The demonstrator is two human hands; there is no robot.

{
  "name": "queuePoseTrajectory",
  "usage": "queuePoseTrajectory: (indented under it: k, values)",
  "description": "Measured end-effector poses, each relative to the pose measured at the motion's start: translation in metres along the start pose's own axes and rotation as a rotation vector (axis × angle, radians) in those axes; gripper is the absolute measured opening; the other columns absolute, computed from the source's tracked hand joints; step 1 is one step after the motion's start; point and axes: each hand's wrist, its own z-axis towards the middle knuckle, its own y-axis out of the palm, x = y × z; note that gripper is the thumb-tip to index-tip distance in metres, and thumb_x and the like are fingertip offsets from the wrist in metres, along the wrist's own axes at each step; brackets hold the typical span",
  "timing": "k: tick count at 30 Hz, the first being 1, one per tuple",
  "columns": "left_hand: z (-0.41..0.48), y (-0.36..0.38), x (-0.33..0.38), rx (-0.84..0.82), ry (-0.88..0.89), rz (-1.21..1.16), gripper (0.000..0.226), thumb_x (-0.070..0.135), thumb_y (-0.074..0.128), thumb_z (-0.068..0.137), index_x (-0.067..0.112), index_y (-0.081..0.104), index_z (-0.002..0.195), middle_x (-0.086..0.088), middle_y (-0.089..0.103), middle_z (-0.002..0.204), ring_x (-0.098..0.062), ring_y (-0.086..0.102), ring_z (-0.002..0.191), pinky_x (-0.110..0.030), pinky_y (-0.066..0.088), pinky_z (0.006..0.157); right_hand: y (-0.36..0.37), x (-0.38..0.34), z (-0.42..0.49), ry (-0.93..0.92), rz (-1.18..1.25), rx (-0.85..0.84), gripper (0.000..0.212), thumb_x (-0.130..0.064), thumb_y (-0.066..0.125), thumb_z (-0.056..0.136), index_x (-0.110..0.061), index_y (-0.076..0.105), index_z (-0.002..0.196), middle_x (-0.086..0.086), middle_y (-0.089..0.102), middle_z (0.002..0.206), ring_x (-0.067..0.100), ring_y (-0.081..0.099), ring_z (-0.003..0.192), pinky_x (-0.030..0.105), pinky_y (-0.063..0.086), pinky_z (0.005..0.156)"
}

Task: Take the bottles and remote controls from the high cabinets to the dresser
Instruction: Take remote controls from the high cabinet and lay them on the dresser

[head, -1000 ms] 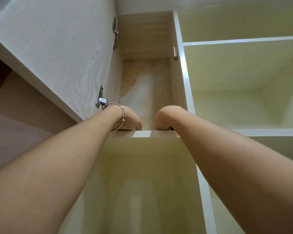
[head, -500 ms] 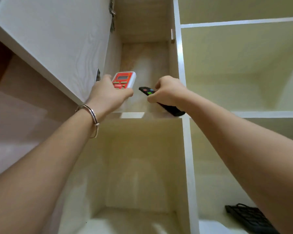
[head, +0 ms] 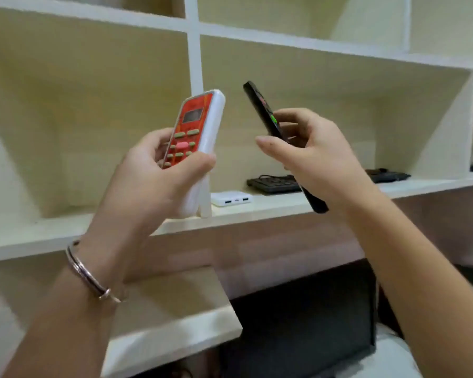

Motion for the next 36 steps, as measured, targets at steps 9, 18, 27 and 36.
queuePoseTrajectory:
  k: [9, 18, 27, 36]
  values:
    - [-0.23, 0.098, -0.123, -0.794, -0.563, -0.103, 0.042, 0.038, 0.072, 0.057, 0.047, 0.051, 0.092, 0.029, 0.066, 0.088, 0.0, 0.065, 0.082, -0.024, 0.05, 0.075, -0.047, 0.088, -0.307, 0.85, -0.431, 0.171, 0.052, -0.016, 0.073, 0.075, -0.024, 0.054, 0.122, -0.008, 0.057, 0.088, 0.011, 0.054, 0.079, 0.006, 0.038, 0.059]
    - [-0.422, 0.127, -0.154, -1.433, -0.799, 0.014, 0.054, 0.012, 0.073, 0.074, 0.025, 0.037, 0.113, 0.003, 0.058, 0.093, -0.004, 0.056, 0.076, -0.018, 0.042, 0.061, -0.075, -0.002, -0.593, 1.692, -0.57, 0.511, 0.055, -0.014, 0.07, 0.076, -0.019, 0.051, 0.128, -0.001, 0.056, 0.096, 0.016, 0.05, 0.086, 0.023, 0.035, 0.062]
    - [-0.524, 0.184, -0.1, -1.711, -0.635, 0.122, 0.059, 0.014, 0.073, 0.074, 0.017, 0.041, 0.124, -0.001, 0.057, 0.099, -0.016, 0.057, 0.082, -0.03, 0.043, 0.076, -0.105, -0.087, -0.727, 1.915, -0.63, 0.883, 0.053, -0.016, 0.067, 0.078, -0.019, 0.05, 0.128, -0.002, 0.058, 0.093, 0.014, 0.055, 0.075, 0.018, 0.041, 0.055]
    - [-0.668, 0.28, 0.066, -1.951, -0.309, -0.01, 0.058, 0.011, 0.071, 0.076, 0.014, 0.04, 0.125, -0.002, 0.053, 0.102, -0.014, 0.054, 0.08, -0.022, 0.039, 0.065, -0.21, -0.188, -0.852, 1.946, -0.697, 1.251, 0.056, -0.017, 0.068, 0.078, -0.02, 0.047, 0.13, -0.005, 0.056, 0.09, 0.016, 0.055, 0.082, 0.03, 0.048, 0.072]
